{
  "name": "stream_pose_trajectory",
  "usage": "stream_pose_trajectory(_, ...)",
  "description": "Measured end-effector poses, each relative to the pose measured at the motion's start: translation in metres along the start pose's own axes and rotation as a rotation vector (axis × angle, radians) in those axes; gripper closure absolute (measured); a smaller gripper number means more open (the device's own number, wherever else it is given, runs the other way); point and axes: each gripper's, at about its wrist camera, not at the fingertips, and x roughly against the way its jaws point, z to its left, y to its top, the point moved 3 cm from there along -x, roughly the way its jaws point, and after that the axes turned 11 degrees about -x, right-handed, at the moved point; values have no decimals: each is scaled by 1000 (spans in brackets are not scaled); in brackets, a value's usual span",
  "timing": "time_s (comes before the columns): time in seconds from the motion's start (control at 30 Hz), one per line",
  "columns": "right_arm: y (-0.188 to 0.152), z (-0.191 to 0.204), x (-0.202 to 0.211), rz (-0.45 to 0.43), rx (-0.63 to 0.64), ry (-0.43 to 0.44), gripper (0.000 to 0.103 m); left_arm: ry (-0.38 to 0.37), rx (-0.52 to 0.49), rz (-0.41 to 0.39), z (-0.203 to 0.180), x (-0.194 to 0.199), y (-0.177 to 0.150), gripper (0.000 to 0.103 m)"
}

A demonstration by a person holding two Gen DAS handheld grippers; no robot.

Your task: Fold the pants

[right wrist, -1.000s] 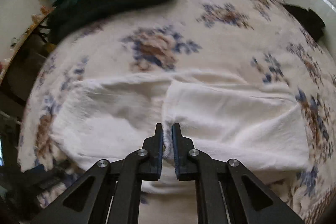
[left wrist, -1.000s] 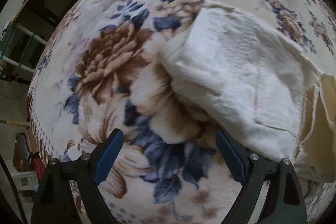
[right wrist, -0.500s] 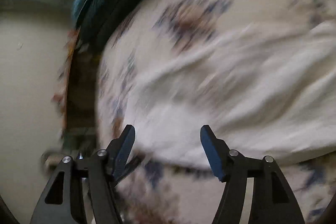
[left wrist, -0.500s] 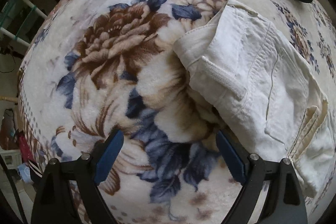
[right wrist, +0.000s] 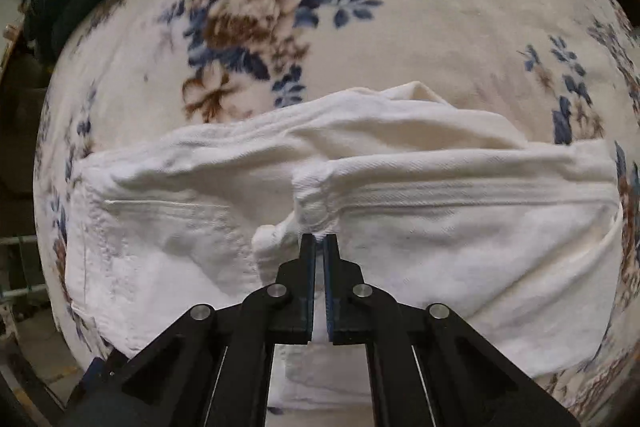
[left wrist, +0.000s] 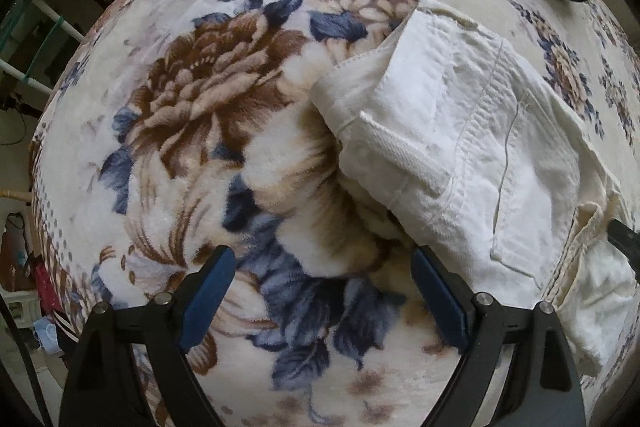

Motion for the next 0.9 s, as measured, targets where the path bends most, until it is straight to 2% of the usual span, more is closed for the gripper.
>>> stream_pose_trajectory(0.13, -21, 15, 39, -41, 74, 81, 102, -18, 24, 5, 8, -4, 4, 13)
stream_pose_trajectory(0.2, -37, 32, 48, -18, 139, 114, 102, -21, 28, 11, 10, -4, 6, 13)
stream_pose_trajectory(0.27, -49, 42, 43, 16, 182, 101, 102, -19, 30, 8, 16, -4, 9, 13)
stream_pose_trajectory(0.33, -47, 38, 36, 1, 189, 44, 101, -5, 34, -2, 18, -1, 10, 13)
stream_pose_trajectory(0.4, -39, 27, 20, 63, 114, 22, 98, 20, 33, -11, 20, 1, 10, 13)
stream_pose_trajectory(0.43, -35, 21, 17, 83, 72, 36, 92, 51, 22, -21, 19, 4, 11, 13)
stream_pose_trajectory(0.47, -32, 16, 13, 88, 39, 46, 71, 86, 8, -27, 17, 6, 12, 13)
stream_pose_trajectory(0.5, -28, 11, 10, 90, 8, 33, 58, 116, -11, -35, 15, 7, 12, 13)
stream_pose_trajectory(0.53, -26, 10, 6, 91, -3, 18, 38, 144, -34, -40, 13, 9, 11, 13)
stream_pose_trajectory(0.57, -23, 8, 5, 95, -11, 5, 36, 169, -55, -44, 10, 10, 12, 13)
stream_pose_trajectory(0.7, -9, 10, -10, 117, -9, -103, 36, 208, -126, -69, -13, 16, 8, 13)
stream_pose_trajectory(0.77, -6, 15, -20, 139, 18, -155, 36, 181, -128, -69, -16, 14, 3, 13)
stream_pose_trajectory(0.8, -5, 17, -25, 129, 52, -215, 37, 166, -123, -66, -18, 15, 2, 13)
stream_pose_trajectory(0.83, -4, 17, -26, 105, 79, -265, 41, 153, -121, -62, -19, 14, 0, 13)
stream_pose_trajectory(0.87, -3, 16, -24, 83, 89, -286, 58, 142, -119, -57, -19, 14, -2, 13)
stream_pose_trajectory(0.9, -3, 12, -20, 61, 86, -306, 68, 137, -115, -56, -21, 13, -3, 13)
